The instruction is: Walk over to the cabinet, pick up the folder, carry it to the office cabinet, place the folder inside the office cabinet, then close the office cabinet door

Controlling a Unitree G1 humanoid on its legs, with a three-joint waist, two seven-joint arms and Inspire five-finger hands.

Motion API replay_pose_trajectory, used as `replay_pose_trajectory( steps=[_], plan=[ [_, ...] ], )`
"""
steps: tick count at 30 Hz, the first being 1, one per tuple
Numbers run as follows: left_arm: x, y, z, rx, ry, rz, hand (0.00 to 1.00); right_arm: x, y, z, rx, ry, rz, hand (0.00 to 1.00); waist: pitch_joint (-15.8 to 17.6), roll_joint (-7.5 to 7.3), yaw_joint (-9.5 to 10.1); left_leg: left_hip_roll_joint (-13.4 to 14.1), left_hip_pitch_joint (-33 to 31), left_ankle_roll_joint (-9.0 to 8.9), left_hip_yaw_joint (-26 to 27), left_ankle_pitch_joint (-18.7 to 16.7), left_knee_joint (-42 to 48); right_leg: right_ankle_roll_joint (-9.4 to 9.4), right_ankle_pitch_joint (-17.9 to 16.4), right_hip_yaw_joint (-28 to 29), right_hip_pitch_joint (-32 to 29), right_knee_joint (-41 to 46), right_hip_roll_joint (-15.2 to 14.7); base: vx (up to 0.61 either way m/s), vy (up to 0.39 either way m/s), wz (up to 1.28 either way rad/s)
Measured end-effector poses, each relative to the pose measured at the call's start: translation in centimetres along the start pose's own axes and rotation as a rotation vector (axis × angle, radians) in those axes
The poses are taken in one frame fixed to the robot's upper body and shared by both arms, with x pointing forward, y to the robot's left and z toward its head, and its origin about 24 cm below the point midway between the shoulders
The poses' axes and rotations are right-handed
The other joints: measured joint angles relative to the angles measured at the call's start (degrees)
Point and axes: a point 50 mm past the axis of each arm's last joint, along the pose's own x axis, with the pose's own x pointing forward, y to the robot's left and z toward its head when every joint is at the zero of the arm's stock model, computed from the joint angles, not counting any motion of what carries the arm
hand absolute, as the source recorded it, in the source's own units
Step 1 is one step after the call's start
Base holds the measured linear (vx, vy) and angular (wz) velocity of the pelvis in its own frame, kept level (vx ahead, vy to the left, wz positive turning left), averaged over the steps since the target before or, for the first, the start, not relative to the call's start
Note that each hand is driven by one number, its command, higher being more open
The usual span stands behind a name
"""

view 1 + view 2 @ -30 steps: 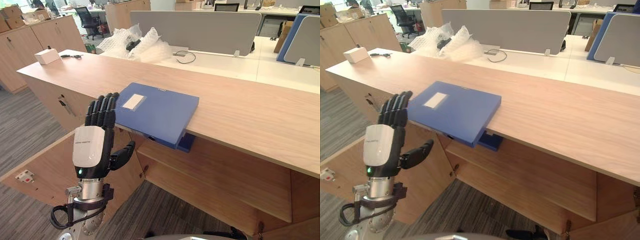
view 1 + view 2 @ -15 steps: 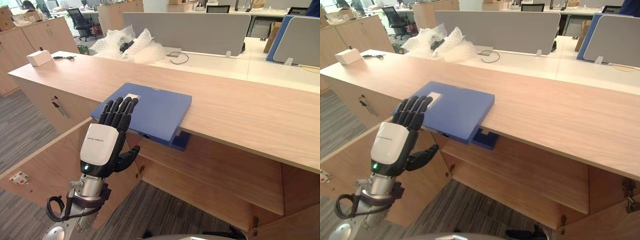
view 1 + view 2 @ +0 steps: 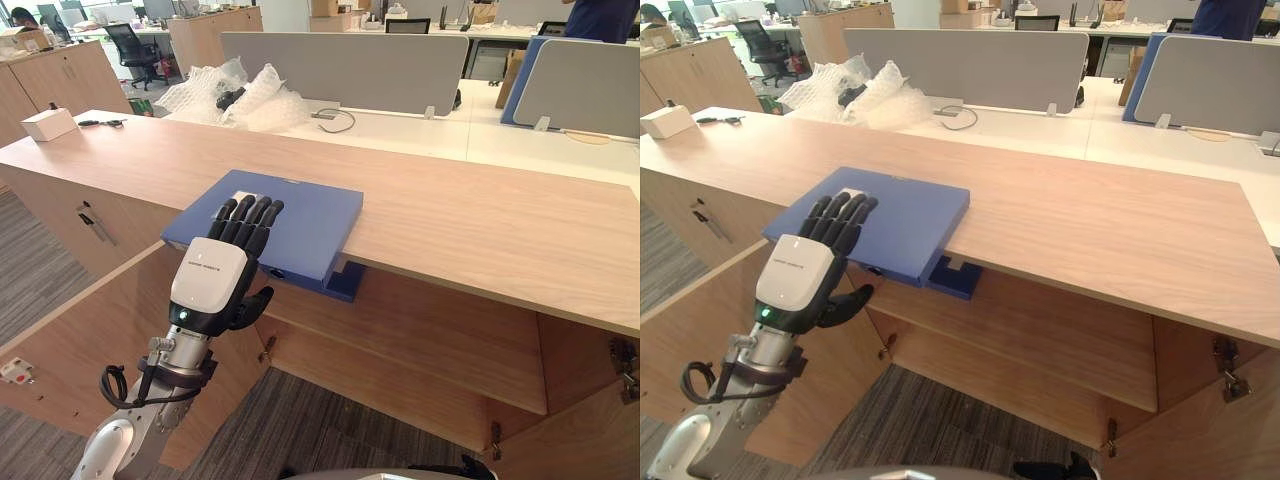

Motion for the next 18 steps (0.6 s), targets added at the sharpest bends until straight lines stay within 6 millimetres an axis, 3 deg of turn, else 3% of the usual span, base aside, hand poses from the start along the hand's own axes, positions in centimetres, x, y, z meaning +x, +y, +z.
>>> replay_pose_trajectory(
  steps=[9,18],
  plan=[
    [-1.0,-2.1,-3.1,0.060,0.158,-0.110,1.00,-0.1,-0.4,-0.3,0.027,-0.007,-0.012,1.00,-0.1,0.60,-0.68,-0.3,0.7,0.53,3.3,-2.3,0.0,1.03,1.3,3.4,-0.9,-1.0,-0.2,0.00,0.026,-0.18],
    [0.5,-2.8,-4.7,0.084,0.212,-0.115,1.00,0.0,-0.8,-0.4,0.038,-0.004,-0.016,1.00,-0.2,1.70,-1.28,-0.3,1.4,0.61,4.4,-2.4,0.1,1.00,1.4,4.6,-0.8,-1.5,-0.1,0.00,-0.009,-0.08]
  ],
)
